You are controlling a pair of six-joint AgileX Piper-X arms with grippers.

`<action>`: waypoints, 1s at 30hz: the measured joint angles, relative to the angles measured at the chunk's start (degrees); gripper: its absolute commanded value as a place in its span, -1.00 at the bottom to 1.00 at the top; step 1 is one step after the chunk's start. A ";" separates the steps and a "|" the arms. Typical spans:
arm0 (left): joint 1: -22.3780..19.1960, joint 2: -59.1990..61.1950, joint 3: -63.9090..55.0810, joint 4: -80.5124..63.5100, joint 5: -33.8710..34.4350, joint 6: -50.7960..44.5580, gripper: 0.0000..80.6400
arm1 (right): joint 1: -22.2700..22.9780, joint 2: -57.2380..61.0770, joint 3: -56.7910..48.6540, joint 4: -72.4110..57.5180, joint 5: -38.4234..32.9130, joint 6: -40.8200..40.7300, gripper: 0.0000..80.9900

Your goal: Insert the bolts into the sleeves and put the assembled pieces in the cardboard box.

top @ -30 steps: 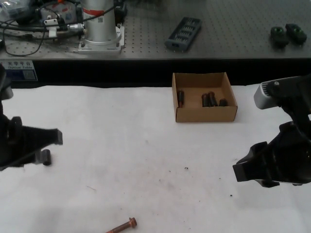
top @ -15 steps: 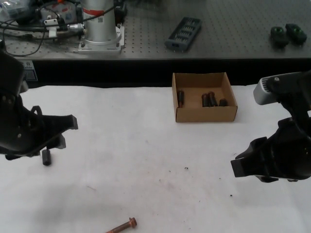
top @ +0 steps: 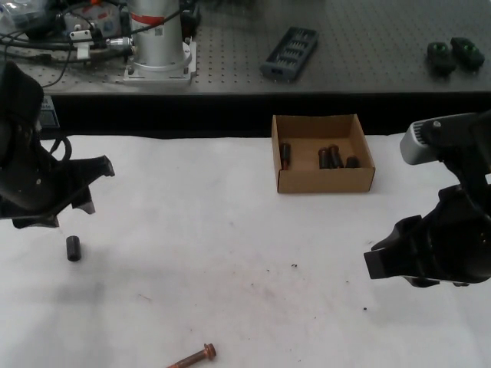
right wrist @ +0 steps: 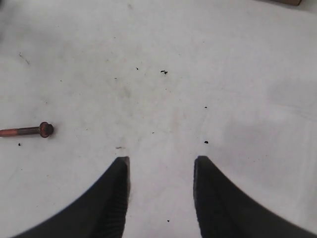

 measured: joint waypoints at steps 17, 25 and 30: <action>0.23 8.14 -3.81 4.23 -3.58 1.25 -0.06 | 0.00 0.00 0.00 0.26 0.00 0.00 -0.22; 0.23 12.09 -6.45 5.46 -3.71 1.55 -0.36 | 0.00 0.00 0.00 0.38 0.00 0.00 -0.22; 0.23 12.71 -7.55 7.83 -3.45 2.01 -1.00 | 0.00 0.00 0.00 0.38 0.00 0.00 -0.22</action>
